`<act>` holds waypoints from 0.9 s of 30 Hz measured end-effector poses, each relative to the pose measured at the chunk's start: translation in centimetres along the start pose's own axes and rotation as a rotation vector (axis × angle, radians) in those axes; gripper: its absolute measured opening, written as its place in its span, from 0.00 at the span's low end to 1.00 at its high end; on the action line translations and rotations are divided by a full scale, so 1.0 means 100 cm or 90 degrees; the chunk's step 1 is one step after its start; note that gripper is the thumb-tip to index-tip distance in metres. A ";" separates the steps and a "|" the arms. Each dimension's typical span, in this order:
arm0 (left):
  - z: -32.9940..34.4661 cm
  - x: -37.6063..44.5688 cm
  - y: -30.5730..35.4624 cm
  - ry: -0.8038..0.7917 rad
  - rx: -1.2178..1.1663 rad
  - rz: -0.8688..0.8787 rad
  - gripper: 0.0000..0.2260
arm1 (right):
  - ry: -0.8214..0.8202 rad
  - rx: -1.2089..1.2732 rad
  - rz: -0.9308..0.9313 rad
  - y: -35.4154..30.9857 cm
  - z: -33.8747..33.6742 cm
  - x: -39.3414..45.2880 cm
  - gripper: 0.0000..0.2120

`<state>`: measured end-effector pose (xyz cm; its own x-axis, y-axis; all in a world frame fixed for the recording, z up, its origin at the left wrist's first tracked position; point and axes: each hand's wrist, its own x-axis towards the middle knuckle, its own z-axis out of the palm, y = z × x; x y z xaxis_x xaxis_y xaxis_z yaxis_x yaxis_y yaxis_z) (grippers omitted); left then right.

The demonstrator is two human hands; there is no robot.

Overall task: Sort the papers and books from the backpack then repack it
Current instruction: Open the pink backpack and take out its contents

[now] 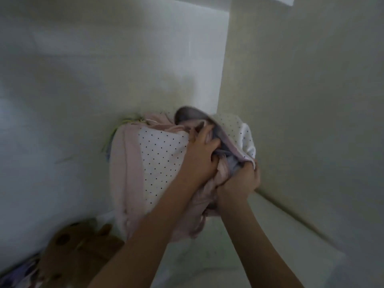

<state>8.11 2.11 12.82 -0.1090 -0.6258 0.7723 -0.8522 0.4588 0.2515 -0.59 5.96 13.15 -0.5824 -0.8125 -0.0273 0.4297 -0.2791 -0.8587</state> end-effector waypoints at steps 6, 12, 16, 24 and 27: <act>0.035 -0.119 -0.054 -0.590 0.067 -0.233 0.18 | -0.283 -0.374 0.450 0.157 -0.076 -0.023 0.09; 0.027 -0.213 -0.056 -0.553 -0.055 -0.393 0.30 | -0.238 -0.958 0.120 0.187 -0.120 -0.014 0.19; 0.026 -0.202 -0.043 -0.244 -0.261 -0.671 0.09 | -0.666 -0.797 -0.260 0.171 -0.080 -0.024 0.22; 0.028 -0.241 -0.079 -0.396 -0.051 -0.673 0.23 | -0.830 -1.054 -0.290 0.194 -0.085 0.002 0.16; 0.041 -0.251 -0.079 -0.503 0.131 -0.584 0.42 | -0.845 -1.197 -0.245 0.195 -0.086 0.022 0.08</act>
<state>15.47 11.62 -10.91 0.3546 -0.9074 -0.2255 -0.8335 -0.4161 0.3636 0.59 3.12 -8.05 0.4835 -0.8390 -0.2496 -0.8752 -0.4693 -0.1175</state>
